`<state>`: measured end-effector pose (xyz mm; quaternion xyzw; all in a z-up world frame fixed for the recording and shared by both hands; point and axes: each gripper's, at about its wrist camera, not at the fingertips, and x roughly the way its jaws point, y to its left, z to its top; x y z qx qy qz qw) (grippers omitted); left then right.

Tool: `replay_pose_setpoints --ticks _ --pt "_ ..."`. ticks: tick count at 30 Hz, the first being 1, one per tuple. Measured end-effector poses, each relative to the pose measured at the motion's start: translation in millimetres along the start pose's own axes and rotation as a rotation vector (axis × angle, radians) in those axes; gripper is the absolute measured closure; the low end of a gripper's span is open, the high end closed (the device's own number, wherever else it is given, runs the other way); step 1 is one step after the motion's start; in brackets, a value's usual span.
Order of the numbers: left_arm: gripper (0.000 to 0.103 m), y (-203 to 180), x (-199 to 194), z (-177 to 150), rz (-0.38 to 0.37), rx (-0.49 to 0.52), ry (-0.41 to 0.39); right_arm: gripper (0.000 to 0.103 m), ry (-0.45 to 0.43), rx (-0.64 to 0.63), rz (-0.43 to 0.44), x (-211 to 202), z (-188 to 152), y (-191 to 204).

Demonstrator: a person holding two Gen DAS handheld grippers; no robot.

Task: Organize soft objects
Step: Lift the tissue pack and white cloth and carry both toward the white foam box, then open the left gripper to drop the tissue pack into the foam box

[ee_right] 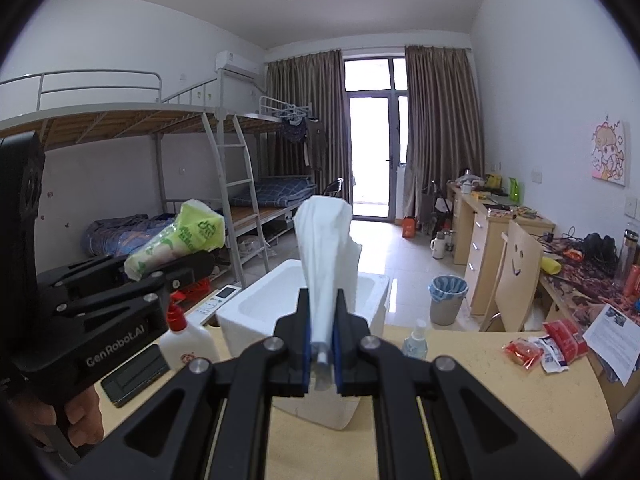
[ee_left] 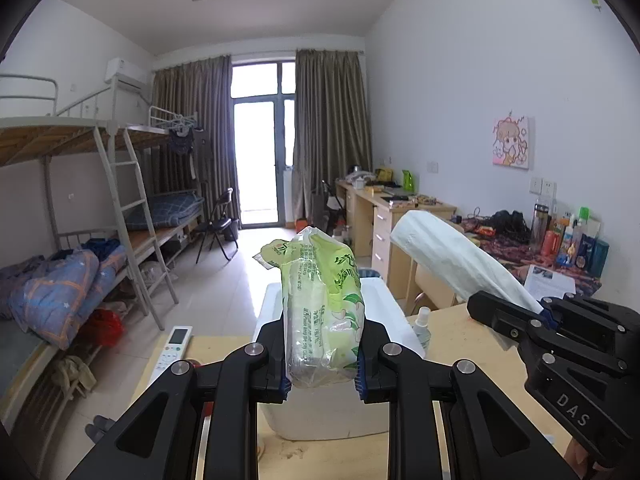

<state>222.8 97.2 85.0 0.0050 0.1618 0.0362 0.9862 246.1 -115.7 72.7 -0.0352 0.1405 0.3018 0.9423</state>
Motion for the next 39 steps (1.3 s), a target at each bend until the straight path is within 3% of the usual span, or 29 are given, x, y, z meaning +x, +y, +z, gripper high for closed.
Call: replay_pose_setpoints --ticks 20,32,39 --pt "0.079 6.5 63.9 2.5 0.008 -0.004 0.072 0.092 0.074 0.020 0.028 61.2 5.5 -12.7" --pt "0.079 -11.4 90.6 2.6 -0.067 0.005 0.144 0.092 0.059 0.033 -0.062 35.9 10.3 -35.1" --pt "0.077 -10.0 95.5 2.5 -0.054 0.010 0.154 0.092 0.064 0.036 -0.064 39.7 11.4 -38.3"
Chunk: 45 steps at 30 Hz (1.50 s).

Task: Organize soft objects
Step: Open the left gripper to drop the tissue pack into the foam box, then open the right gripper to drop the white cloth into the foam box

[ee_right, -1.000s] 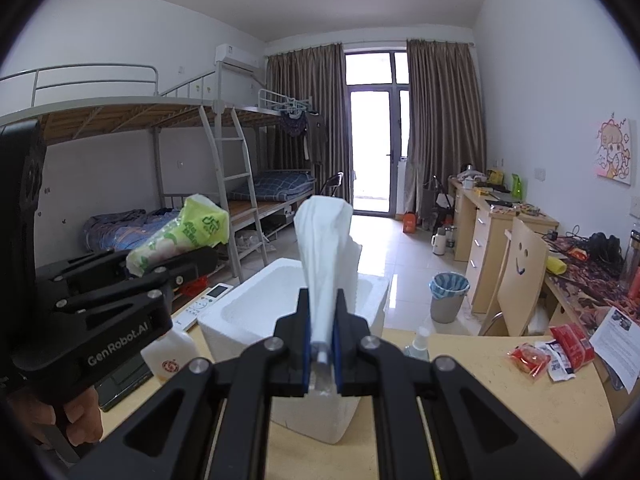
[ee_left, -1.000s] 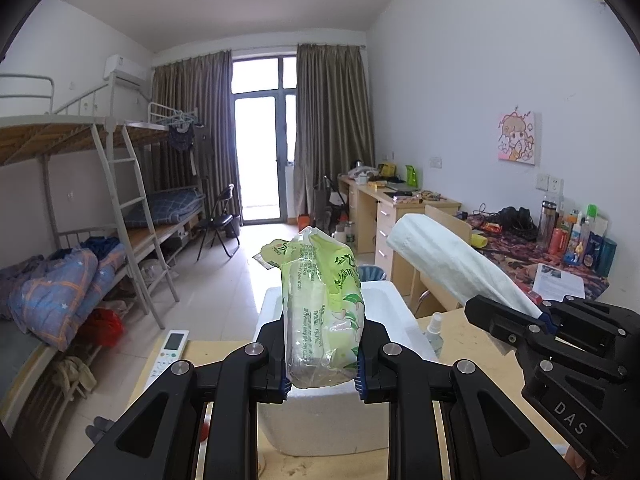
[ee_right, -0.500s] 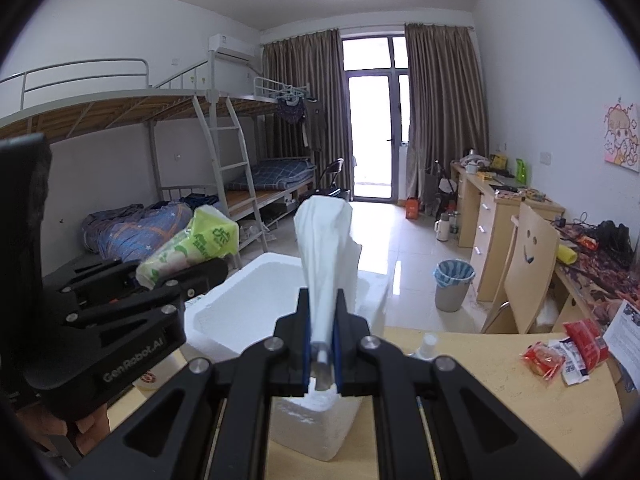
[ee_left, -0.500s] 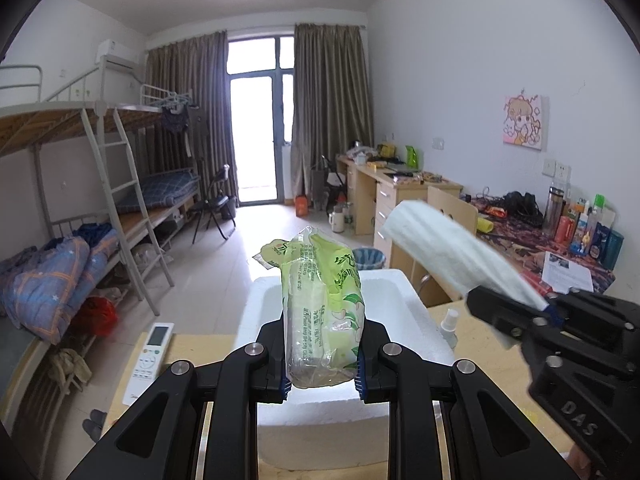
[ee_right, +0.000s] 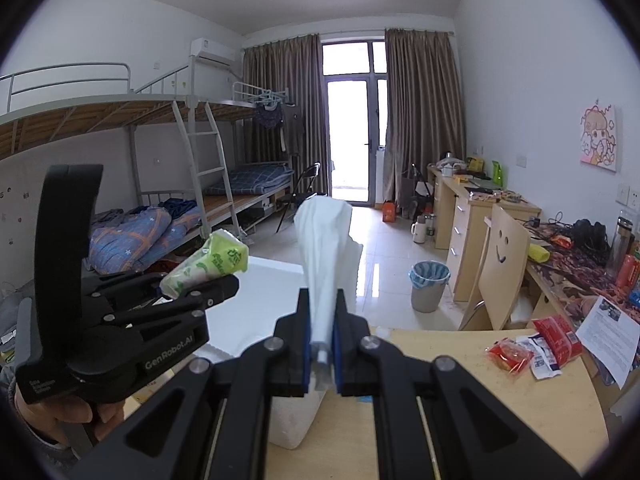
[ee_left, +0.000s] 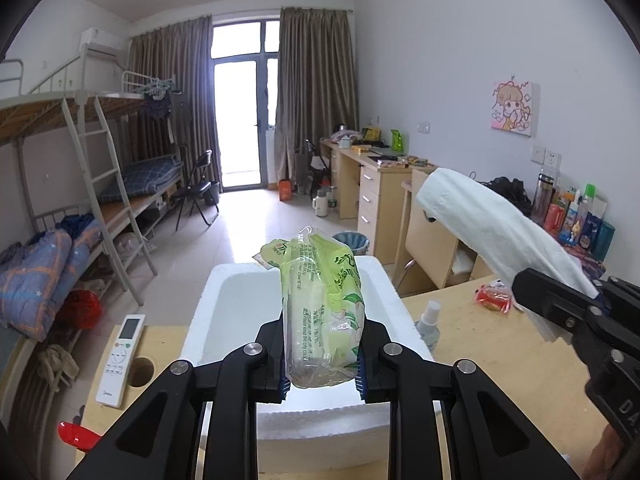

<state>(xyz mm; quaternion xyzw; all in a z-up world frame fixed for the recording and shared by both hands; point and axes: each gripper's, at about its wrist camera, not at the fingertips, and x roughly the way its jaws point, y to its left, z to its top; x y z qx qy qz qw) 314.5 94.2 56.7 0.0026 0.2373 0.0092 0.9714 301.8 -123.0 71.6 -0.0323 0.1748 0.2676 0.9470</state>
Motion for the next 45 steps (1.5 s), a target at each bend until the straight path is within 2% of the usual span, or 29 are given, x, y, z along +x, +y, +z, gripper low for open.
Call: replay_pose_setpoints --ticks 1,3,5,7,8,15,20,35,39,45 --pt "0.075 -0.7 1.2 0.0 0.005 0.010 -0.001 0.092 0.000 0.000 0.002 0.2 -0.1 0.5" --pt "0.061 -0.2 3.6 1.5 0.017 0.015 0.007 0.092 0.001 -0.005 0.002 1.0 -0.5 0.2" --pt "0.028 -1.2 3.5 1.6 0.027 0.000 -0.001 0.092 0.000 -0.005 0.001 0.6 -0.6 -0.3" --pt "0.011 0.8 0.3 2.4 0.050 -0.008 -0.025 0.092 -0.002 -0.009 -0.007 0.3 -1.0 -1.3" --pt "0.007 0.7 -1.0 2.8 0.055 -0.005 -0.034 0.092 -0.003 -0.010 -0.010 0.4 -0.8 -2.2" --pt "0.003 3.4 -7.0 4.8 0.097 0.000 -0.050 0.092 -0.005 -0.006 -0.017 0.1 -1.4 -7.9" --pt "0.002 10.3 -25.4 5.0 0.109 -0.007 -0.086 0.092 0.009 -0.003 0.006 5.2 0.1 -5.8" --pt "0.001 46.5 -67.3 -4.4 0.187 -0.036 -0.132 0.092 0.047 -0.018 0.108 39.5 5.8 35.0" --pt "0.001 50.9 -74.0 -4.8 0.210 -0.032 -0.153 0.092 0.057 -0.024 0.110 49.1 6.0 41.7" --pt "0.001 56.4 -70.8 -8.7 0.212 -0.041 -0.141 0.091 0.066 -0.021 0.101 53.5 4.7 43.9"
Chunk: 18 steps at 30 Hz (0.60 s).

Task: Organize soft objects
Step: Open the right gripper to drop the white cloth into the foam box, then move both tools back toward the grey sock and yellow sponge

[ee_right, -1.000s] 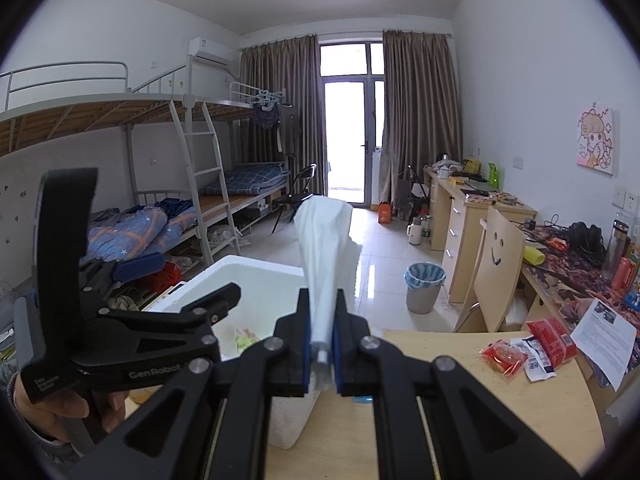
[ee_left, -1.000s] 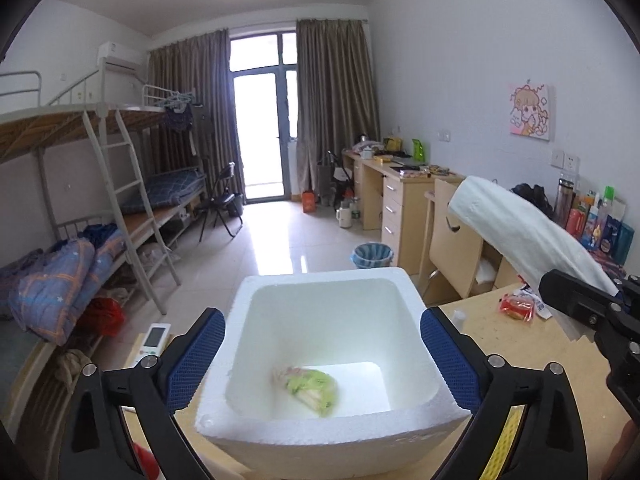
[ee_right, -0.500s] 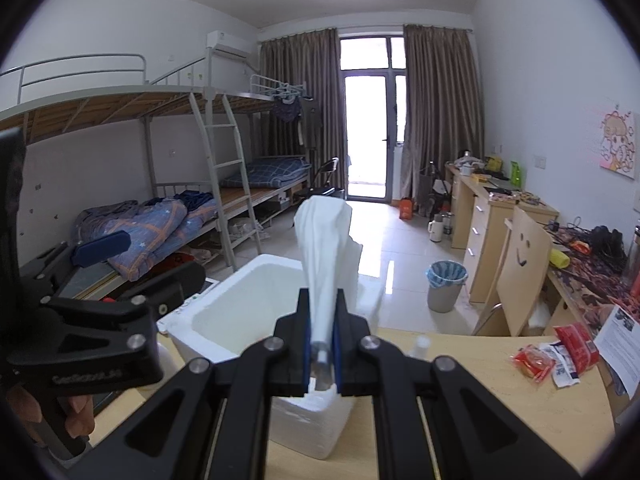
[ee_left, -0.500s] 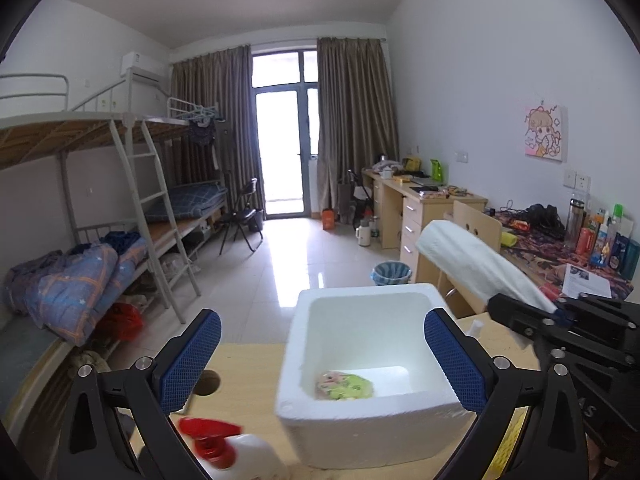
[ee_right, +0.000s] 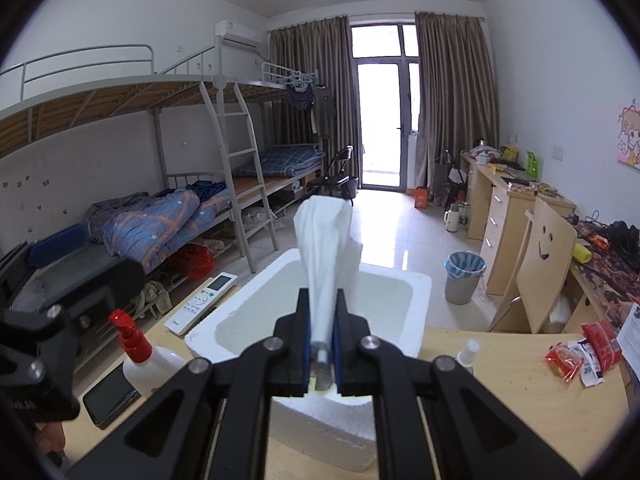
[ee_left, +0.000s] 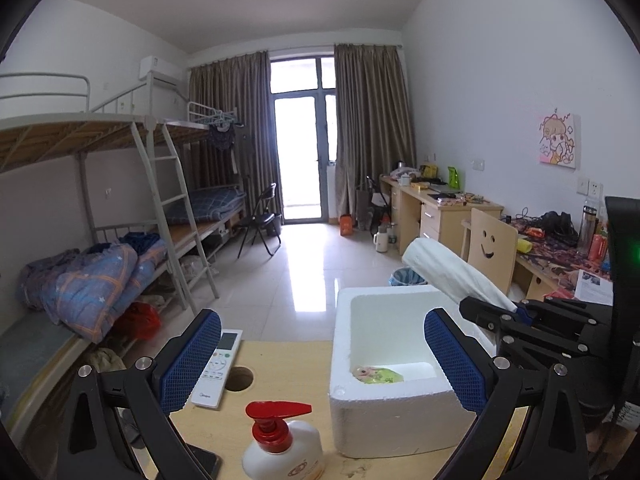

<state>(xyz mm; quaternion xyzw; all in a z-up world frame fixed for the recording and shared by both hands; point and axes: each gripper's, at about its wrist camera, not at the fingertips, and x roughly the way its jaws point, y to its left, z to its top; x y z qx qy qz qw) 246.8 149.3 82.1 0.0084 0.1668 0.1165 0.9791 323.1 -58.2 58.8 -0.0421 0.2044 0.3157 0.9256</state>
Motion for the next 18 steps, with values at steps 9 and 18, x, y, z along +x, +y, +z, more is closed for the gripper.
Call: replay_pose_setpoints --ticks 9,18 --pt "0.001 3.5 1.6 -2.1 0.016 -0.001 0.004 0.015 -0.011 -0.003 -0.034 9.2 0.6 -3.5" --pt "0.001 3.9 -3.5 0.1 0.013 -0.008 0.001 0.015 -0.019 0.000 -0.015 -1.4 0.8 -5.1"
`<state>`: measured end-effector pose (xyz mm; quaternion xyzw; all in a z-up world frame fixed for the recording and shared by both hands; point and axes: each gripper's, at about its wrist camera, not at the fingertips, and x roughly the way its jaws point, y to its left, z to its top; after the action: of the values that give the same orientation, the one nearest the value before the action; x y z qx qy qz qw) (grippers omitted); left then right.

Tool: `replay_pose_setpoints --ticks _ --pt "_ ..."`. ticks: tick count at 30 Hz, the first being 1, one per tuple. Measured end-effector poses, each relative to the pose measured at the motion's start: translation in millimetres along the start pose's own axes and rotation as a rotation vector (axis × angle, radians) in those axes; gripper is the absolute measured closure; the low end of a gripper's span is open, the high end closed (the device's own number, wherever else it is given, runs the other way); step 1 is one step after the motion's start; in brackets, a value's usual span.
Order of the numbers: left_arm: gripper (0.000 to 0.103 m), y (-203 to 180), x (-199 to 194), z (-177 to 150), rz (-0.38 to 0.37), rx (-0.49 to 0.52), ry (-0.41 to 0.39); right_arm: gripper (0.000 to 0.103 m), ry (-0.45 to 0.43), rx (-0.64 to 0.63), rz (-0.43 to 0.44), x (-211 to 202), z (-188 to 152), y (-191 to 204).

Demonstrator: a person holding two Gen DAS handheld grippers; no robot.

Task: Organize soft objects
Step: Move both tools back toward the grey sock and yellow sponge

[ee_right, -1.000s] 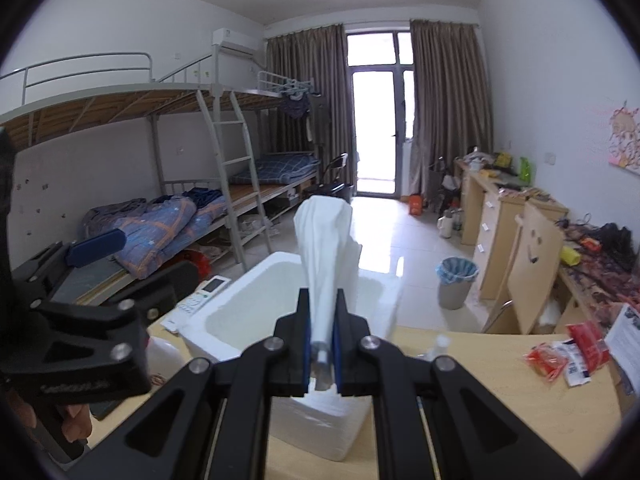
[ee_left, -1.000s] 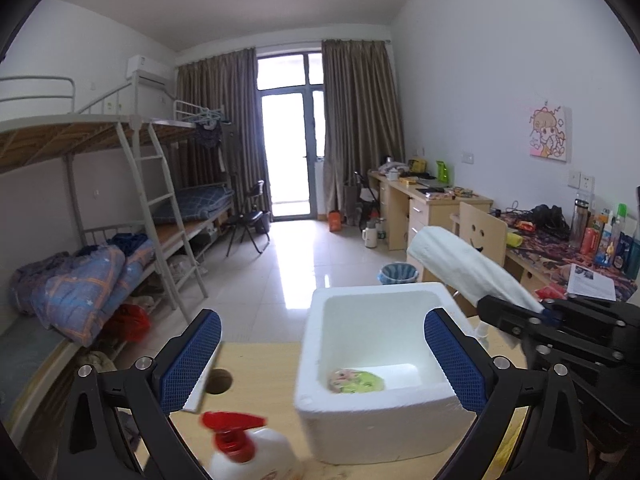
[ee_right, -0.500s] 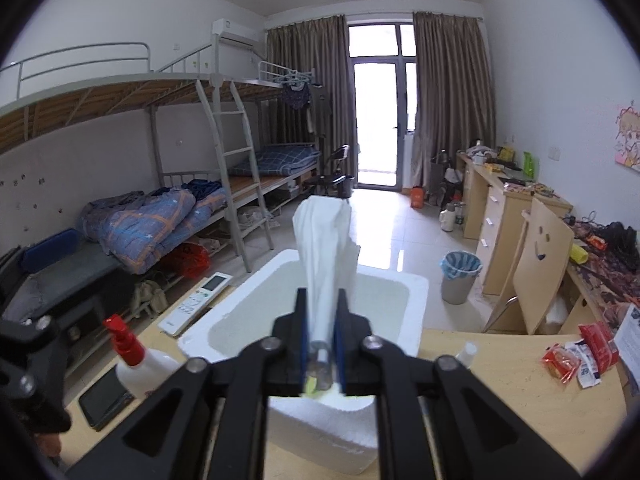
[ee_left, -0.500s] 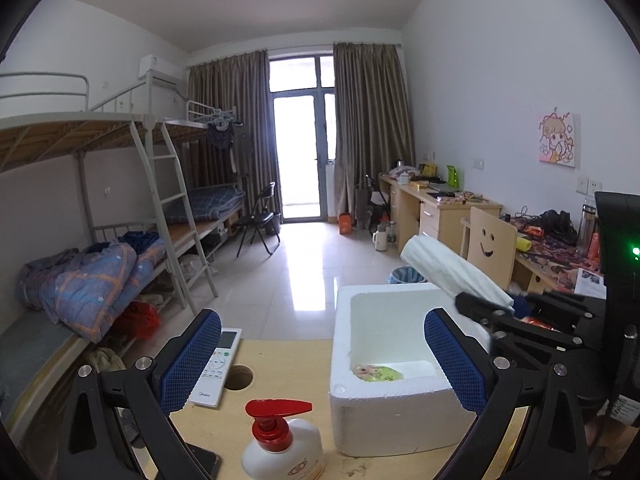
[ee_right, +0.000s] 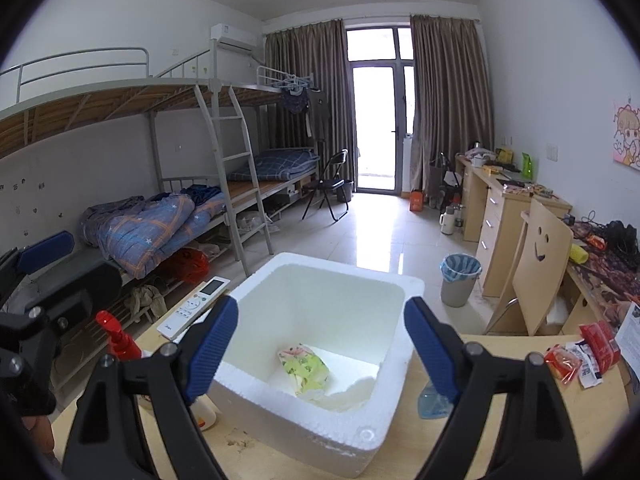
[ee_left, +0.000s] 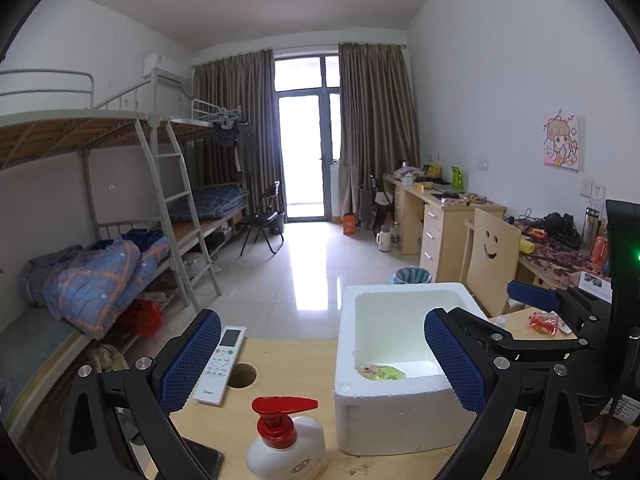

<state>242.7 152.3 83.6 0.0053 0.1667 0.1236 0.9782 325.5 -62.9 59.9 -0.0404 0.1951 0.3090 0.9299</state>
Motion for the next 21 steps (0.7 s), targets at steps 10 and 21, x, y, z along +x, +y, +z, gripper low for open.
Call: replay_pose_setpoints --ticks 10,21 --pt "0.001 2.8 -10.7 1.3 0.007 -0.016 -0.002 0.000 0.013 -0.011 -0.041 -8.4 -0.7 2.5" --pt "0.001 -2.2 -47.2 3.7 -0.015 -0.022 -0.039 0.000 -0.053 -0.026 -0.056 -66.9 2.5 7.5"
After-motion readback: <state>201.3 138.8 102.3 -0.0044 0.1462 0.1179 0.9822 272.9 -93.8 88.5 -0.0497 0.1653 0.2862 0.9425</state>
